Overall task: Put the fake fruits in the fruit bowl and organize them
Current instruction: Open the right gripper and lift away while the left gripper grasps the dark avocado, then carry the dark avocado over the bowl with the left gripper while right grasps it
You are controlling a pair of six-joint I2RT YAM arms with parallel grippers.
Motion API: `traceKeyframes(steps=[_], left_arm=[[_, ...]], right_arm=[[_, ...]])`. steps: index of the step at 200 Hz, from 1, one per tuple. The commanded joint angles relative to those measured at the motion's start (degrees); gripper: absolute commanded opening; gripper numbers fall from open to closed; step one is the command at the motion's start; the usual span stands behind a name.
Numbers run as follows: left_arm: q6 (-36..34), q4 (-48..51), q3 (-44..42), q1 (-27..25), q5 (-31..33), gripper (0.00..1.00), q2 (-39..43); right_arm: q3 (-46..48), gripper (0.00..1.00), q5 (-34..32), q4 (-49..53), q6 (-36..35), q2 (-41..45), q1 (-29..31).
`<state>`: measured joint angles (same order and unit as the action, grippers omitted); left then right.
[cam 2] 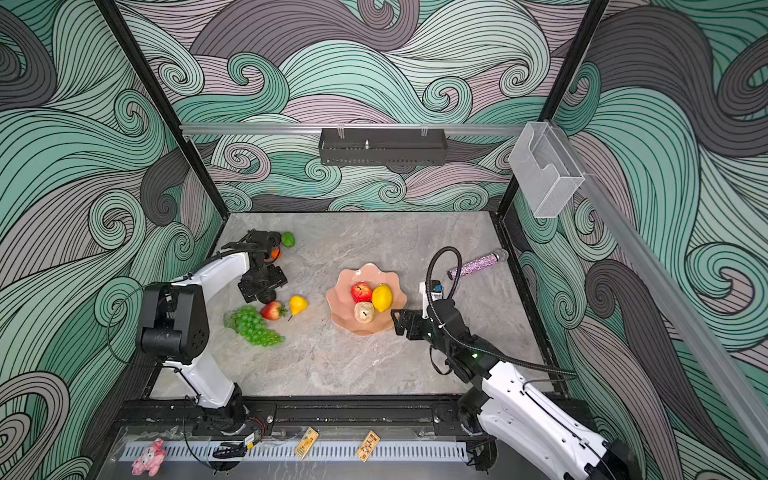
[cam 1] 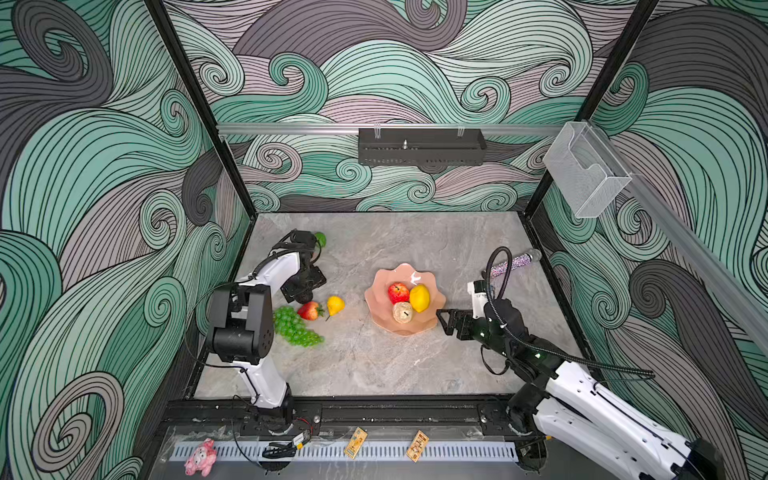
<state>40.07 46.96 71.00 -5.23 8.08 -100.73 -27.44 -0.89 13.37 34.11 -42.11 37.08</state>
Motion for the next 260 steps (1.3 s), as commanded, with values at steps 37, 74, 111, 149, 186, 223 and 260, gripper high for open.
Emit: traceKeyframes(steps=[37,74,111,149,186,223,260], left_arm=[[0.55,-0.42,0.31,1.52,-2.45,0.83,-2.52],[-0.68,-0.53,1.2,1.89,-4.43,0.73,-4.63],[-0.81,-1.77,0.45,2.0,-4.74,0.7,-4.41],[-1.0,-2.56,-0.2,2.07,-5.64,0.6,-4.06],[-0.6,-4.61,-2.23,2.06,-6.04,0.59,-2.15],[-0.95,-7.18,-3.86,1.98,-7.03,0.55,0.28],[-1.13,-12.04,-7.07,1.16,-9.36,0.52,5.56]], right_arm=[[0.4,0.93,0.11,-0.23,0.08,0.67,-0.6],[0.37,0.93,-0.13,-0.62,0.47,-0.31,-0.61],[-0.28,0.93,0.25,-0.19,1.2,-1.6,-0.61],[-0.78,0.93,0.02,0.13,1.7,-1.97,-0.6],[-1.37,0.93,-0.18,0.83,2.01,-2.01,-0.65],[-1.4,0.93,-0.44,1.14,2.79,-2.01,-0.61],[-1.9,0.93,-0.48,1.22,3.25,-2.1,-0.61]])
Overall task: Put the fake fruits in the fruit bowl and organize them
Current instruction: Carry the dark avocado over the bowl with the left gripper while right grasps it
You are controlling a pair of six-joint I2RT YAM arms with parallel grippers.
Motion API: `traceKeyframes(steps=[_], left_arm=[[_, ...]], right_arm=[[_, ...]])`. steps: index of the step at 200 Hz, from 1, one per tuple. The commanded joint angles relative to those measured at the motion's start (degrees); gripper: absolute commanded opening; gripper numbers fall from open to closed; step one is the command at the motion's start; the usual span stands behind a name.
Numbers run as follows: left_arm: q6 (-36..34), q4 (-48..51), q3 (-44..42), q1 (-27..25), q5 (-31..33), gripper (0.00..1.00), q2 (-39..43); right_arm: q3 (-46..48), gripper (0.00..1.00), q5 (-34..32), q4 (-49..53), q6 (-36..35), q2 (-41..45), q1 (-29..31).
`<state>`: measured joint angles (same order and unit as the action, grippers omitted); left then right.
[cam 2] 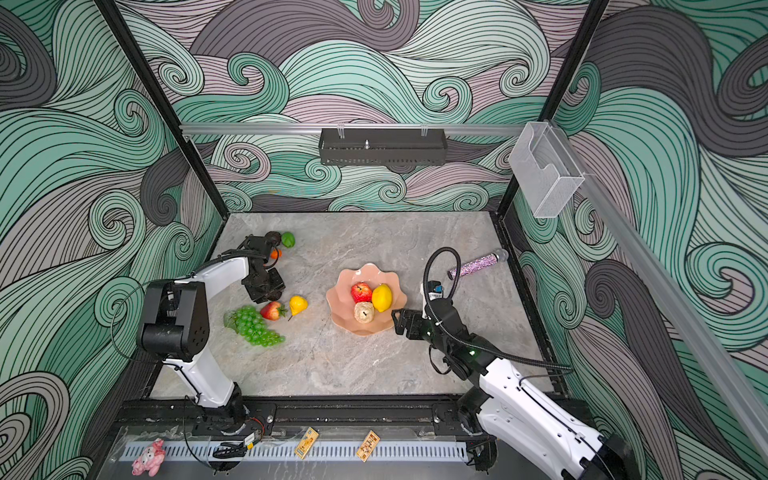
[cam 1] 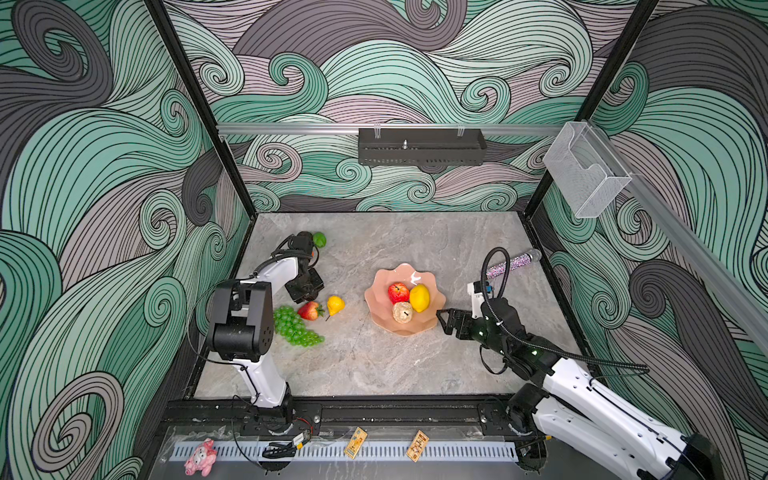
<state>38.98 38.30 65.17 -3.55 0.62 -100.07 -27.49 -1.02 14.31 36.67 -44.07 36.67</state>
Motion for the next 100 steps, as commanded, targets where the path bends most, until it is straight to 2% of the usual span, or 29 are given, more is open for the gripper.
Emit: traceKeyframes(steps=[1,52,100], left_arm=[[-0.04,-3.53,-1.34,-0.55,-1.88,0.52,5.12],[-2.37,-8.86,-6.26,-3.96,-3.17,0.52,16.4],[-10.37,-16.19,-9.98,-15.53,-2.56,0.51,26.79]], right_arm=[[-1.91,0.93,-0.32,0.33,0.69,-0.13,-0.19],[-3.04,0.93,-0.72,1.16,0.6,0.51,-0.23],[-5.08,0.93,-0.45,0.5,2.4,1.1,-0.28]])
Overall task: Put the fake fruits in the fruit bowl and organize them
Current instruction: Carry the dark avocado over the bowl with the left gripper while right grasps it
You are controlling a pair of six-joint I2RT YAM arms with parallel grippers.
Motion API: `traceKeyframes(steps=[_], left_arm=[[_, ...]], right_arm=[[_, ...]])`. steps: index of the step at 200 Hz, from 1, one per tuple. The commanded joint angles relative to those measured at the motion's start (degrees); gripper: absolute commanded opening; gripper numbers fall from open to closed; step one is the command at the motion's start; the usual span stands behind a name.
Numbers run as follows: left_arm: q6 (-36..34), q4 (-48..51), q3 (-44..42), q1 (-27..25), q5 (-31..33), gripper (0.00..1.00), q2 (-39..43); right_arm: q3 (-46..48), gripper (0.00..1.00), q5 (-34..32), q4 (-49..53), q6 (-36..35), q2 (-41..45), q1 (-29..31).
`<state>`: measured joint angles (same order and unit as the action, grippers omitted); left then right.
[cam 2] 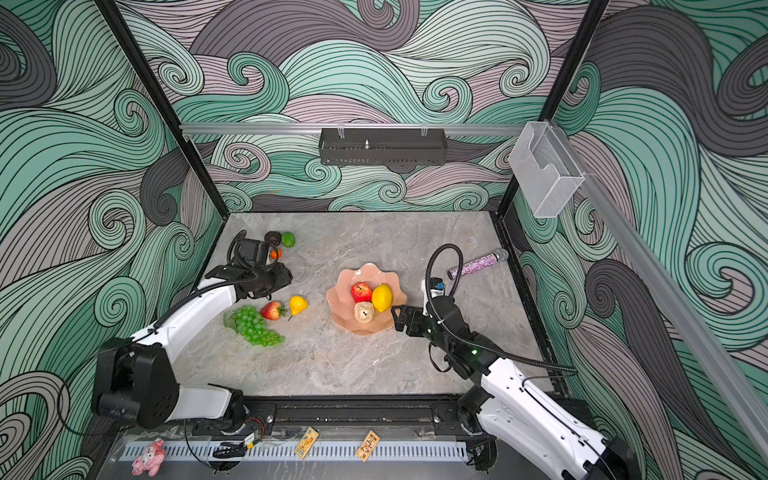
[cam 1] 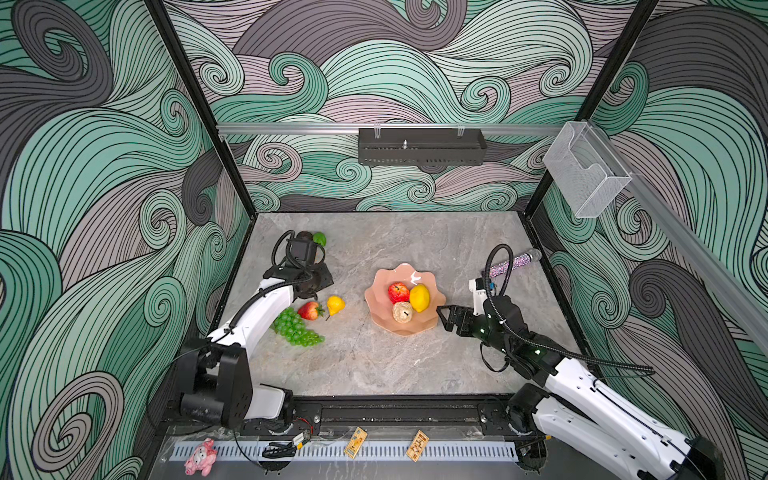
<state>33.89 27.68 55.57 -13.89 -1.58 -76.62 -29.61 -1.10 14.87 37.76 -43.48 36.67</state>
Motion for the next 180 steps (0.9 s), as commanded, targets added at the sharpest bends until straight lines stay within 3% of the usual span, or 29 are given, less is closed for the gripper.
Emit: traceKeyframes(steps=[1,42,116,180], left_arm=[[-5.52,-5.73,-0.42,-5.49,-0.44,0.51,3.46],[-13.33,-15.13,-1.15,-15.94,-3.51,0.5,5.09],[-27.26,-27.4,-0.51,-30.13,-8.56,0.49,-0.5],[-35.16,-29.14,1.81,-36.99,-8.33,0.5,-4.46]], right_arm=[[-2.98,0.93,-0.33,-0.09,1.33,0.46,-0.23],[-6.15,0.92,0.99,-0.2,3.16,-0.79,-0.26],[-9.16,0.91,6.25,-2.76,8.33,0.0,-0.19],[-8.37,0.9,10.99,-6.17,15.57,-1.56,-0.19]])
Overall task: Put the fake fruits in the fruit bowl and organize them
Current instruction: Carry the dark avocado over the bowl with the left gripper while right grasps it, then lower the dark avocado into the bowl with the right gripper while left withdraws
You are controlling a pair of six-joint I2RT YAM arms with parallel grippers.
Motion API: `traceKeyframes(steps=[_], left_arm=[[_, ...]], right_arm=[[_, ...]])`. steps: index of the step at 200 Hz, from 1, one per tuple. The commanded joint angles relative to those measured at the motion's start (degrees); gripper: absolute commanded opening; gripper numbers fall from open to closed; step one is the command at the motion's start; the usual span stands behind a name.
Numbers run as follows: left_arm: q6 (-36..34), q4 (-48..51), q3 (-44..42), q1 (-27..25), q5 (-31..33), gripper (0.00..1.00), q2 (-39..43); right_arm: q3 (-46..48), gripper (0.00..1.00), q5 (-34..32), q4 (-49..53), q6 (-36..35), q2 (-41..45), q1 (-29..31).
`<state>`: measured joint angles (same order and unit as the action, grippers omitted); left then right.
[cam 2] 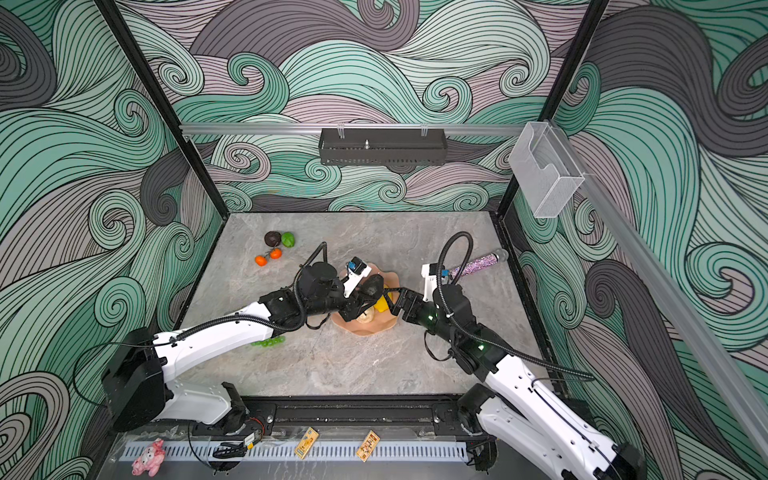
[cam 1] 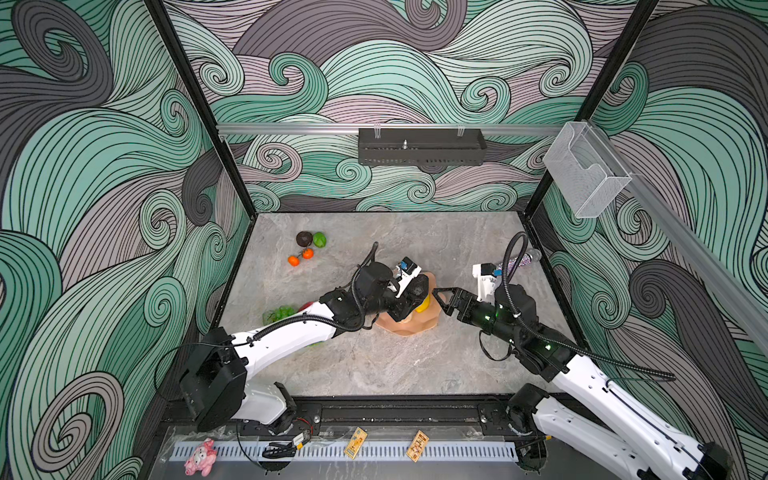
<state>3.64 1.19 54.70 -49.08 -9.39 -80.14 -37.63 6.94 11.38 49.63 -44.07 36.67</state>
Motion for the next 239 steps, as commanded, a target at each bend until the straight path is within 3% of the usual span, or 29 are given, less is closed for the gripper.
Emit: traceKeyframes(steps=[1,78,99,124,156,191,208,239], left_arm=[[-4.98,-2.71,2.65,-1.89,-0.53,0.5,-0.96],[-8.21,-3.38,3.28,-5.54,0.33,0.51,-2.61],[-8.47,-3.41,3.22,-5.85,0.59,0.52,-2.75],[-8.7,-3.54,3.27,-6.03,0.77,0.52,-2.74],[-9.09,-3.52,3.05,-6.12,1.13,0.55,-2.58],[-8.4,-2.84,2.94,-6.12,2.07,0.63,-2.05],[-7.8,-1.15,2.9,-6.12,2.58,0.74,-1.69],[-3.86,1.91,0.89,-5.95,8.16,0.85,2.48]], right_arm=[[-0.35,0.9,3.02,-2.67,3.76,-0.99,-0.23],[-0.21,0.84,6.3,-2.47,6.98,-5.05,-0.19],[-0.09,0.75,7.42,-3.42,7.16,-5.63,-0.19],[0.12,0.57,7.91,-4.84,7.02,-5.98,-0.18],[0.0,0.48,7.62,-4.84,6.63,-6.25,-0.19],[-0.56,0.46,6.98,-4.5,5.81,-6.38,-0.19],[-0.99,0.46,5.54,-3.59,4.05,-6.57,-0.19],[-6.03,0.47,-1.21,5.5,-6.11,-9.65,-0.24]])
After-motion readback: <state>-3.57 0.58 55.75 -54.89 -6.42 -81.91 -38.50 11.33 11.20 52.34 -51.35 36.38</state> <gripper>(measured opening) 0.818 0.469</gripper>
